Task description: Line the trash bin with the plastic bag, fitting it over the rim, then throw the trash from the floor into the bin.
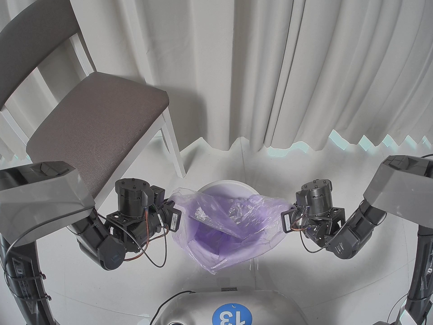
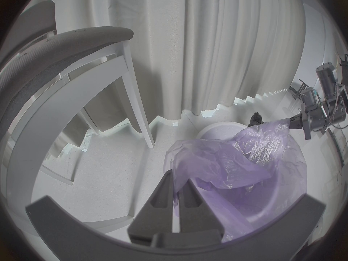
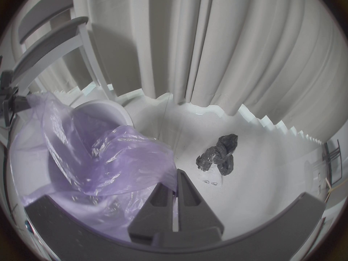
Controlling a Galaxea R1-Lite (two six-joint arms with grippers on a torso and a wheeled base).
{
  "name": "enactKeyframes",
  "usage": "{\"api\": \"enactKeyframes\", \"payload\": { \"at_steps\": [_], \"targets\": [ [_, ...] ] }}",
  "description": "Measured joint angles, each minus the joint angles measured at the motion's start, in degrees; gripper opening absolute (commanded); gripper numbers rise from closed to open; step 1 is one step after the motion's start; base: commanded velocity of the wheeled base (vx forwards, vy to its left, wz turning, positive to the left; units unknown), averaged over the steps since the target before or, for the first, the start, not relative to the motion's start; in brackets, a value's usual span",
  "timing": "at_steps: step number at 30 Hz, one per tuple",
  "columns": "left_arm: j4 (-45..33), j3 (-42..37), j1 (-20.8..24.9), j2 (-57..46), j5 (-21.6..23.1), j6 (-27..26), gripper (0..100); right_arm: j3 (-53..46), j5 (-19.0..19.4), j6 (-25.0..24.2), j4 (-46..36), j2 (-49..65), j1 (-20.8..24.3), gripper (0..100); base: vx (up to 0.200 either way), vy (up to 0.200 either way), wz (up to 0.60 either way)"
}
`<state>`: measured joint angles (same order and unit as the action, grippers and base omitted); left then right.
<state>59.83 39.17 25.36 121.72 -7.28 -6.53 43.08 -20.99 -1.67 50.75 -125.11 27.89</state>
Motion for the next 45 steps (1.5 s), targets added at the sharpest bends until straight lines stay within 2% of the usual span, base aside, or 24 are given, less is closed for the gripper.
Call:
{"api": "enactKeyframes", "payload": {
  "at_steps": [8, 11, 24, 33, 45],
  "targets": [
    [-5.39, -5.6, 0.05, -8.17, 6.38, -2.52, 0, -10.18, 4.27, 9.63, -0.45, 9.96, 0.18, 0, 0.0, 0.0, 0.0],
    [-6.88, -7.36, 0.39, -10.59, 7.3, -3.83, 0, -12.74, 5.47, 11.79, -0.45, 12.28, 0.46, 0, 0.0, 0.0, 0.0],
    [-8.11, -12.3, 0.57, -15.34, 10.42, -9.58, 0, -16.96, 5.95, 15.19, -0.5, 15.74, 1.38, 0, 0.0, 0.0, 0.0],
    [-17.27, -13.57, 0.52, -17.24, 13.98, -15.98, 0, -19.66, 8.37, 18.71, -0.67, 15.63, 2.36, 0, 0.0, 0.0, 0.0],
    [-16.48, -12.54, -0.33, -14.88, 14.71, -16.57, 0, -18.49, 8.17, 17.74, 0.24, 11.56, 3.04, 0, 0.0, 0.0, 0.0]
  ]
}}
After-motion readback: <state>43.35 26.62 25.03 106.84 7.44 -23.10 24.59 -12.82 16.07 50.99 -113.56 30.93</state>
